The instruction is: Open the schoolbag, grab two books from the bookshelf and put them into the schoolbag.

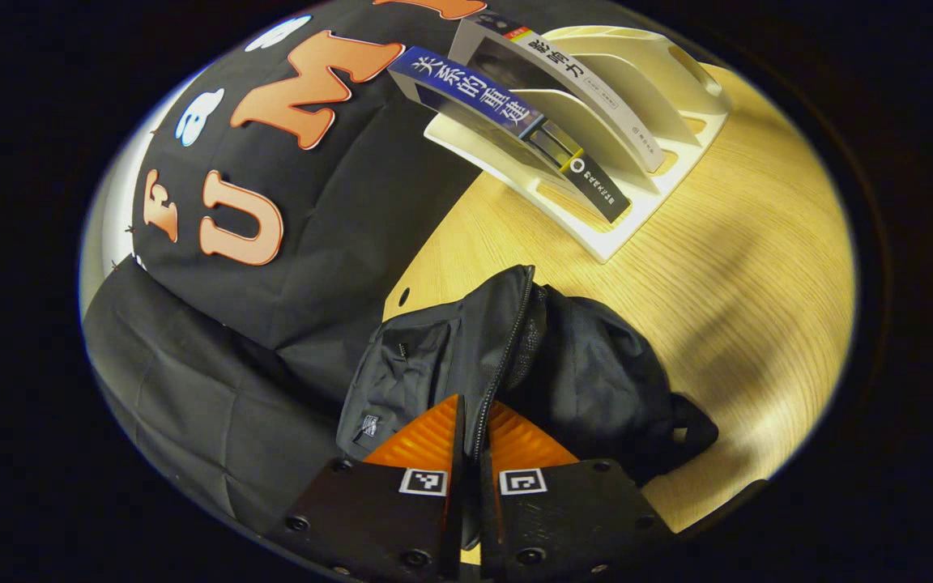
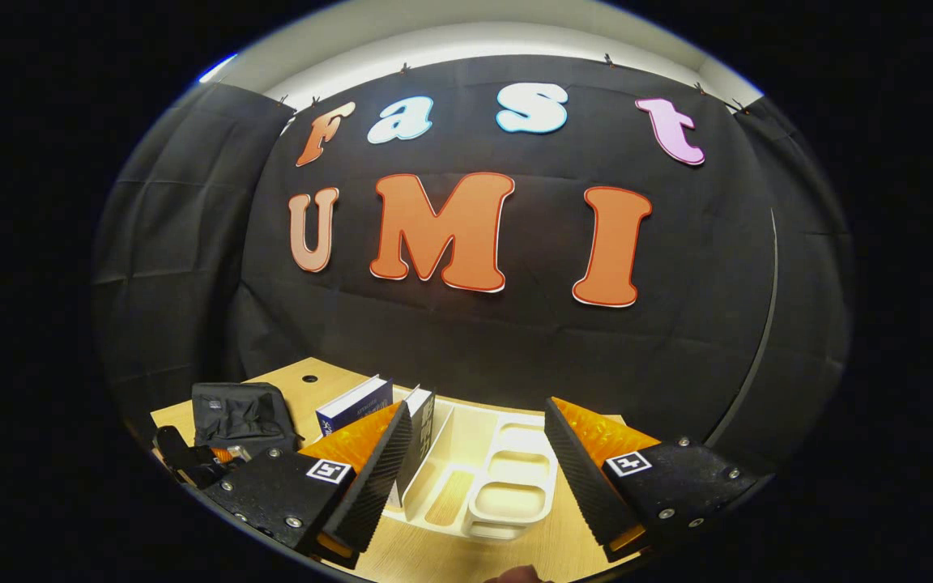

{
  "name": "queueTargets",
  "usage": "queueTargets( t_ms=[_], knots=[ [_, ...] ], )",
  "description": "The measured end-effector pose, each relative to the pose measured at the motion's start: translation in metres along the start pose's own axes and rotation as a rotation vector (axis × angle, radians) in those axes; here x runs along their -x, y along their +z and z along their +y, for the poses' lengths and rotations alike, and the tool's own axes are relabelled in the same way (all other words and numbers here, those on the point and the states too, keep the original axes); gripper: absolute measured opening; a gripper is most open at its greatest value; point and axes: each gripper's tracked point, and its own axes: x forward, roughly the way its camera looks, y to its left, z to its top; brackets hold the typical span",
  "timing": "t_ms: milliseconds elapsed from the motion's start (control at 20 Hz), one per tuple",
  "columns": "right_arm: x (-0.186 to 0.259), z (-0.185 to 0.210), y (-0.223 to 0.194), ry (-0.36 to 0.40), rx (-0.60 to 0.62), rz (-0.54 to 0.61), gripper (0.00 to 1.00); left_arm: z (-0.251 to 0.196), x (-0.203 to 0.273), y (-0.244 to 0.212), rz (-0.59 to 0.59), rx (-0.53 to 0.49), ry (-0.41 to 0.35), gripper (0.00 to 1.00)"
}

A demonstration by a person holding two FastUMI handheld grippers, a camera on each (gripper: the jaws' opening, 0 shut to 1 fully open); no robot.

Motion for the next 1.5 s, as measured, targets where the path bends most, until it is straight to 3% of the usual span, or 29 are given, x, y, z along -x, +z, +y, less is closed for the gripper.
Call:
queueTargets(
  t_ms=[100,600,850,1300,1500],
  knots=[
    [0.002,-0.002,0.004,0.011,-0.006,-0.011,0.98,-0.004,0.002,-0.003,0.032,0.0,-0.058,0.05],
    [0.004,0.0,0.016,0.022,0.011,-0.002,0.98,-0.013,0.016,-0.001,0.116,0.119,-0.31,0.06],
    [-0.006,0.014,0.025,-0.012,0.014,0.008,0.98,-0.011,0.022,0.002,0.124,0.121,-0.433,0.05],
    [-0.028,0.056,0.033,-0.117,0.028,0.058,0.98,-0.004,0.032,0.008,0.148,0.22,-0.696,0.06],
    [-0.034,0.069,0.037,-0.151,0.043,0.069,0.98,0.003,0.034,0.008,0.16,0.217,-0.773,0.05]
  ],
)
